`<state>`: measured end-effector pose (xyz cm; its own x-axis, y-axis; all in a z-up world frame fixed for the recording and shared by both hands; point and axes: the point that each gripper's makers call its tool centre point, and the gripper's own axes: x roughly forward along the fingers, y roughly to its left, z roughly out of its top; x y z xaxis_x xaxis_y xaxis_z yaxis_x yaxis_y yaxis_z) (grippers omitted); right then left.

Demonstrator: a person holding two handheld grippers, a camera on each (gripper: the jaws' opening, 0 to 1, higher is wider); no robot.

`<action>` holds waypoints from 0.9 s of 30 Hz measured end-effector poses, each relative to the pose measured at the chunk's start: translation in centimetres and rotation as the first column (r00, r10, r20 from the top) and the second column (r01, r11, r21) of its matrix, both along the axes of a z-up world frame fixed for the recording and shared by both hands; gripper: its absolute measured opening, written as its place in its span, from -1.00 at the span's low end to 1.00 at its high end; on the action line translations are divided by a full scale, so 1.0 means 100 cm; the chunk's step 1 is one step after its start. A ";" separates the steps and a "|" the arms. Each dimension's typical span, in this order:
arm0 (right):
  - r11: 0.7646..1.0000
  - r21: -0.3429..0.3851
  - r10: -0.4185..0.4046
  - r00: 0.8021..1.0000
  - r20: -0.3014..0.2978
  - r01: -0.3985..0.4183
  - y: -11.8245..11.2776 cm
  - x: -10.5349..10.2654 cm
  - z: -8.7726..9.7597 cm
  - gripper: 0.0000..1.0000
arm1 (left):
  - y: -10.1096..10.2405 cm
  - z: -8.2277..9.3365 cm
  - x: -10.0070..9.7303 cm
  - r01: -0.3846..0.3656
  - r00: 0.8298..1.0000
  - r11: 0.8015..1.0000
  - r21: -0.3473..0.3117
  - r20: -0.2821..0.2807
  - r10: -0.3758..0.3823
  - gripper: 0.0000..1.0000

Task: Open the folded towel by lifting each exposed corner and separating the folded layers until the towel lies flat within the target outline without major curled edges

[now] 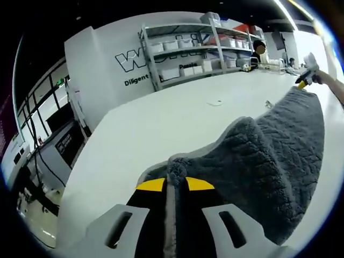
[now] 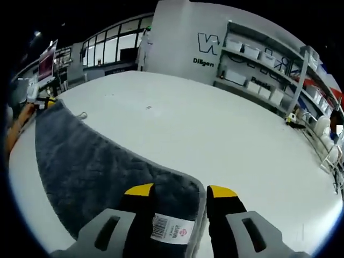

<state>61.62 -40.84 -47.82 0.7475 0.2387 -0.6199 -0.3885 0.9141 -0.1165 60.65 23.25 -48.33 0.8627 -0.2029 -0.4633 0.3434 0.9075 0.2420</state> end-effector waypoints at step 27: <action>0.997 -0.038 0.066 0.988 0.136 -0.061 0.009 -0.026 0.028 -1.00 | 0.006 0.029 -0.020 -0.046 0.994 0.999 -0.013 0.102 0.047 -0.83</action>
